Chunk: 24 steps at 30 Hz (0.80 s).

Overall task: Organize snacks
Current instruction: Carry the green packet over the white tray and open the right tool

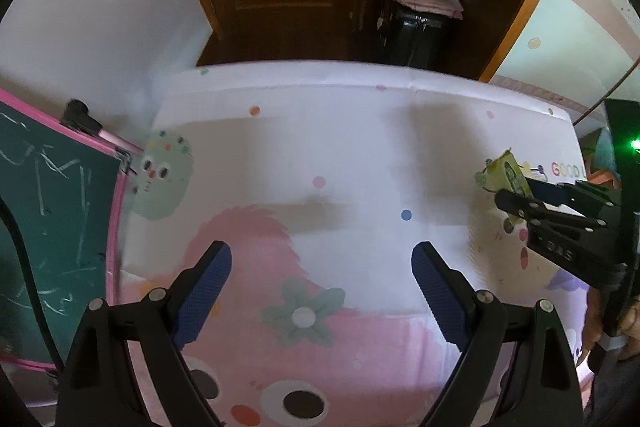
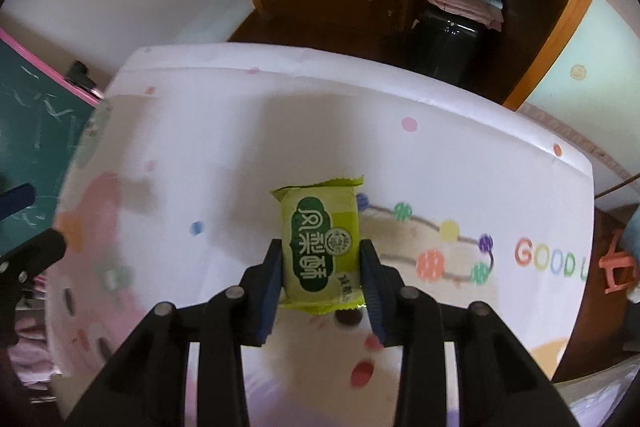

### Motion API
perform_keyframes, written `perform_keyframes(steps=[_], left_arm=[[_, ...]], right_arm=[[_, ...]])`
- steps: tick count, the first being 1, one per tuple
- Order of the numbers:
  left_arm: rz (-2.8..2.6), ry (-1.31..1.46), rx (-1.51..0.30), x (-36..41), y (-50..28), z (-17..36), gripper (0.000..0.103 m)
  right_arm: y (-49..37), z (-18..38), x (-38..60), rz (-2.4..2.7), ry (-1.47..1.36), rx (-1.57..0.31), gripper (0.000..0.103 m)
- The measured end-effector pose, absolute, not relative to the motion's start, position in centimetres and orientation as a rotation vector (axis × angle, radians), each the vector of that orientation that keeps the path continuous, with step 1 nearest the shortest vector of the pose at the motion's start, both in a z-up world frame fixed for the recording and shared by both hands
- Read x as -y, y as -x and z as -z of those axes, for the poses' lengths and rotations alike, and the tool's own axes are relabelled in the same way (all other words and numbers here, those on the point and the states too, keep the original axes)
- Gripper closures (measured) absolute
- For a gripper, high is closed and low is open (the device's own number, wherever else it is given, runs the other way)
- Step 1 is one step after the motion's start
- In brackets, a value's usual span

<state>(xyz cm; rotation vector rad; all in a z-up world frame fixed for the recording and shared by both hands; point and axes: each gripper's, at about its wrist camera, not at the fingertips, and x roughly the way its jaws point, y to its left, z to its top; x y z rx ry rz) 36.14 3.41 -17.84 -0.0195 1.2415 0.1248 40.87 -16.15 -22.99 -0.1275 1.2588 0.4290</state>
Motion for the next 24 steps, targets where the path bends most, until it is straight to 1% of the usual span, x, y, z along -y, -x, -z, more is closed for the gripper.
perform_keyframes(steps=[7,14,20,24], left_arm=[[-0.105,-0.019,-1.153,-3.2,-32.7,12.2,0.012],[-0.082,-0.042,-1.047,-3.8,-27.0,6.0,0.012],[-0.048,-0.029,-0.977,-3.9,-20.5,2.0,0.012],[-0.027,-0.002,-0.975,-4.3,-16.8,1.0,0.012]], right_arm=[[-35.7,15.8,17.0,-0.473,0.074,-1.171,0.066],[-29.0,7.9,17.6,-0.496,0.032,-1.059,0.066],[-23.2,3.5,17.9,-0.500,-0.021,-1.003,0.066],[-19.0,1.4,17.9,-0.473,-0.030,-0.961,0.066]])
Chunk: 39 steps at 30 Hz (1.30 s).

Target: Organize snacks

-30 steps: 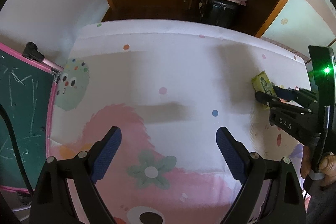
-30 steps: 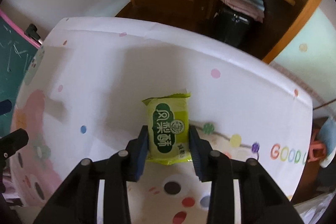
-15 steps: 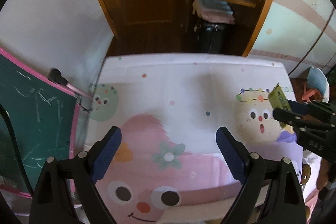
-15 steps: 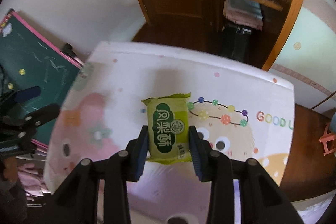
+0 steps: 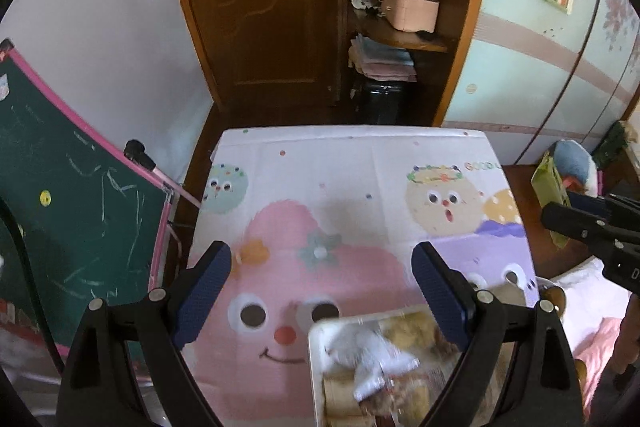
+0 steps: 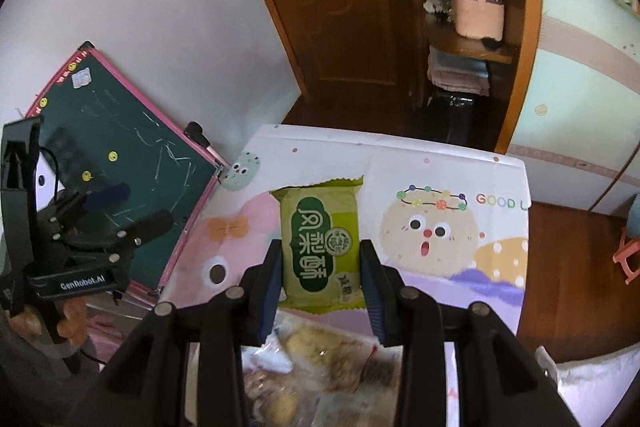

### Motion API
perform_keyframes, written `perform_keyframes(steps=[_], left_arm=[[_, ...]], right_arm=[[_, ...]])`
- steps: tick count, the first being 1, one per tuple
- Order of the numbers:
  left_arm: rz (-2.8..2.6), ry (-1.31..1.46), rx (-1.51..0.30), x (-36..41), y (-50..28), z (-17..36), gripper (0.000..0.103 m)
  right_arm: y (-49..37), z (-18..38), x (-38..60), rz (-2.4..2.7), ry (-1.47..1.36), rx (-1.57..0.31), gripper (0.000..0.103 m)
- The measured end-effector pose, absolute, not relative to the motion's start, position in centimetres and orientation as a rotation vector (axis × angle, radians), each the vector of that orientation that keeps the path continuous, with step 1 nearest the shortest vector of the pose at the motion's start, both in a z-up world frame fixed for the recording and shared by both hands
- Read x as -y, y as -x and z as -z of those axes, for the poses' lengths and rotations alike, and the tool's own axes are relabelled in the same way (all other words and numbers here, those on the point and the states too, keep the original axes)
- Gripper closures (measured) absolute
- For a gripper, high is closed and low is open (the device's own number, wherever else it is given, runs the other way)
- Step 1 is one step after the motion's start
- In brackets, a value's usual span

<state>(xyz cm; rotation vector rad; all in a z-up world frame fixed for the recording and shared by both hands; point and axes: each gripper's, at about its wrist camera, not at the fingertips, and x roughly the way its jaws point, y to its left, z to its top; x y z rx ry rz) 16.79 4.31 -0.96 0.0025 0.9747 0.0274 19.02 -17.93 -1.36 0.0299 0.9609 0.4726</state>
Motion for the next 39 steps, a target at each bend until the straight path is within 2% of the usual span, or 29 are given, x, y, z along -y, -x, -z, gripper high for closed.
perform_keyframes(steps=[7,17,39], left_arm=[[-0.013,0.033,-1.007,-4.4,-11.0,1.4,0.012],[-0.034,-0.013,-1.027,-2.3,-5.9,3.9,0.011],[-0.020,-0.050,-1.066,-0.1,-3.7,6.6,0.011]], right_arm=[[-12.5,0.5,17.5,-0.407,-0.011,-0.926,0.066],[-6.4,4.4,17.6,-0.309,-0.023,-1.013,0.066],[-4.0,7.7,19.0,-0.215,-0.086,-1.094,0.066]])
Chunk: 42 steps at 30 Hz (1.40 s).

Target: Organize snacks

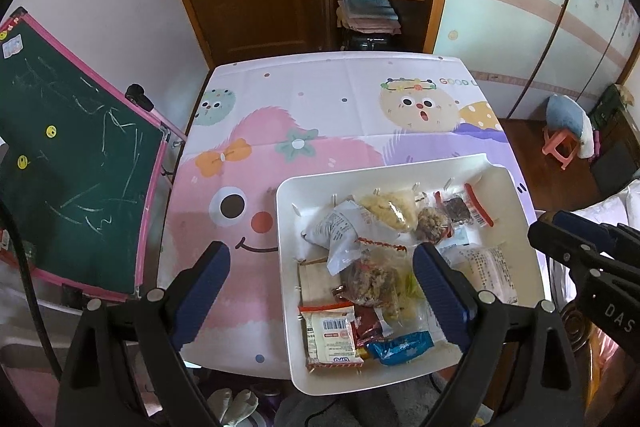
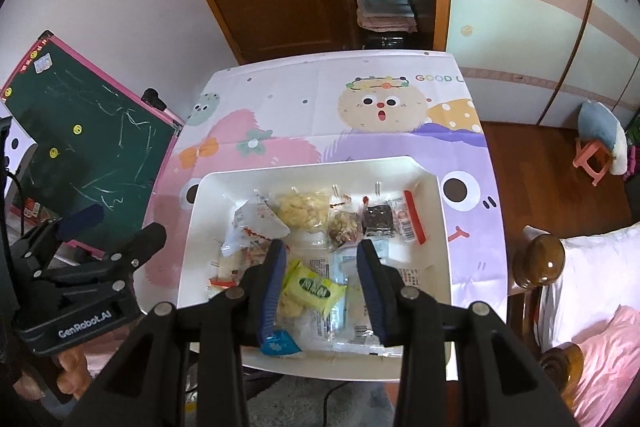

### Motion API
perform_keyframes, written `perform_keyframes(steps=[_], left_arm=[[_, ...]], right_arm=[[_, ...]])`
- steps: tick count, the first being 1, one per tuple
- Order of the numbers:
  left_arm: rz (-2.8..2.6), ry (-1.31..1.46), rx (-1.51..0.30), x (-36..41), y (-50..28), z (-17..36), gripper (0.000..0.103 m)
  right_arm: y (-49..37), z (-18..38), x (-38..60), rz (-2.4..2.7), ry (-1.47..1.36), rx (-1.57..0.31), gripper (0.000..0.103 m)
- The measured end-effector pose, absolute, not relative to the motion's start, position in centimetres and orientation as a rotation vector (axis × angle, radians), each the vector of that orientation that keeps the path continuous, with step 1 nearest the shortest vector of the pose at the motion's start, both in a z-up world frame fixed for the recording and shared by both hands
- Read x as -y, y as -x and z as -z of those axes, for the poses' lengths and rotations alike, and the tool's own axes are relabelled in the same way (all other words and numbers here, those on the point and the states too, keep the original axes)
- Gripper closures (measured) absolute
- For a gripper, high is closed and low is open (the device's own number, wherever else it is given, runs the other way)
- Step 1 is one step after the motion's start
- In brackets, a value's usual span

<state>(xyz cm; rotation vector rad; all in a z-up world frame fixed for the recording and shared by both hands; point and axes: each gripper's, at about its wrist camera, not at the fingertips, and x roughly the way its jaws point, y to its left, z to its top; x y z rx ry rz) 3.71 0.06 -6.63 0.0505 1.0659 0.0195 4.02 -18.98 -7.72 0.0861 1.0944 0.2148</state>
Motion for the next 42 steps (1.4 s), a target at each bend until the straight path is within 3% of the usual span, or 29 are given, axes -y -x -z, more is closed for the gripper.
perform_keyframes(steps=[14,25,42], left_arm=[[-0.024,-0.051,-1.063,-0.2,-3.5,6.6,0.010],[-0.016,-0.050,-1.059,-0.3,-3.1,6.3,0.010],[0.013,-0.032,-1.010,0.2,-1.4,3.1,0.010]], right_arm=[[-4.1,7.4,18.8,-0.224,-0.115,-1.088,0.059],[-3.8,7.2,18.8,-0.217,-0.118,-1.074,0.048],[-2.1,4.0,18.8,-0.175,-0.125,-0.987,0.048]])
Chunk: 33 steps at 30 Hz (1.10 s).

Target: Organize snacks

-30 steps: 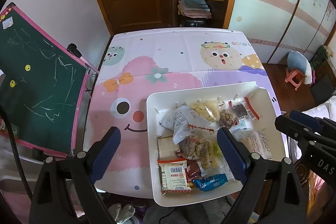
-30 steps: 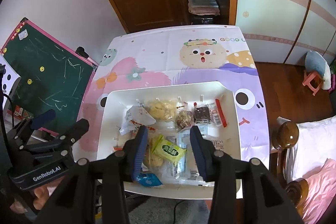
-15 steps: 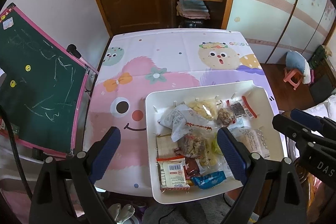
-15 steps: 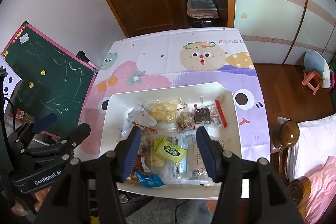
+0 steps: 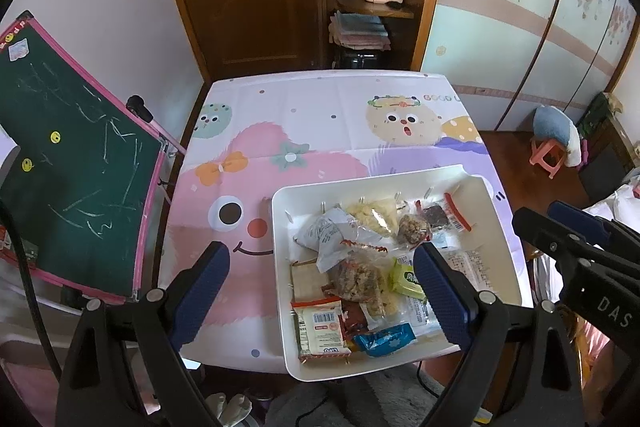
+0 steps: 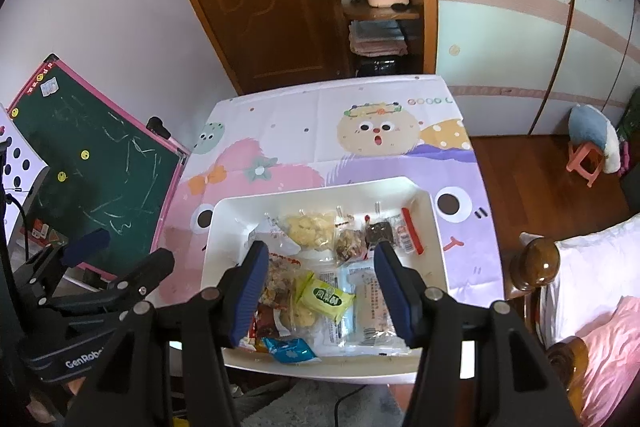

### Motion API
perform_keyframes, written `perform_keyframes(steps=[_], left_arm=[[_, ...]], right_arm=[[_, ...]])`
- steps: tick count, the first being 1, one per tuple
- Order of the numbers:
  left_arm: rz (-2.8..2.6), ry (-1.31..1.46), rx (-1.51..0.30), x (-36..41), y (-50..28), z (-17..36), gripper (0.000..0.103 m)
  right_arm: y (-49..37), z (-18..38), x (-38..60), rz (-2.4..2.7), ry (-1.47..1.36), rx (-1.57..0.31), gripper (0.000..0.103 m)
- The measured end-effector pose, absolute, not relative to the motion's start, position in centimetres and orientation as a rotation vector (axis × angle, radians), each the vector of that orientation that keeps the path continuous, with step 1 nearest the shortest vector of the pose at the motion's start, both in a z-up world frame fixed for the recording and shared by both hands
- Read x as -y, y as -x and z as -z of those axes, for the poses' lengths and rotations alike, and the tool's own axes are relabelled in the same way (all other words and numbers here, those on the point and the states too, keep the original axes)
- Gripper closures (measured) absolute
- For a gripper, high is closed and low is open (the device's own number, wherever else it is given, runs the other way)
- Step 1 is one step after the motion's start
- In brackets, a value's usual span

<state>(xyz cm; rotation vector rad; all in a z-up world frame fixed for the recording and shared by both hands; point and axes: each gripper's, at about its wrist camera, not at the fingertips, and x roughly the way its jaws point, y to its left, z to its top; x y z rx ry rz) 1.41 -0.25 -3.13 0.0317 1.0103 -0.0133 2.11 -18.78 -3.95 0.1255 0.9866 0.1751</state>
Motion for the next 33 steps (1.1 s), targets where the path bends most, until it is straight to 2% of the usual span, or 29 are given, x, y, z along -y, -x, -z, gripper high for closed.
perform_keyframes(steps=[14,33], left_arm=[[-0.012,-0.015,-0.965,-0.4,-0.1,0.1,0.010],[-0.021,-0.022,-0.955,-0.6,0.2,-0.5,0.010]], right_arm=[[-0.5,0.6,18.1,-0.141,-0.103,-0.914,0.047],[-0.5,0.8,17.4,-0.149,-0.109,-0.928,0.047]])
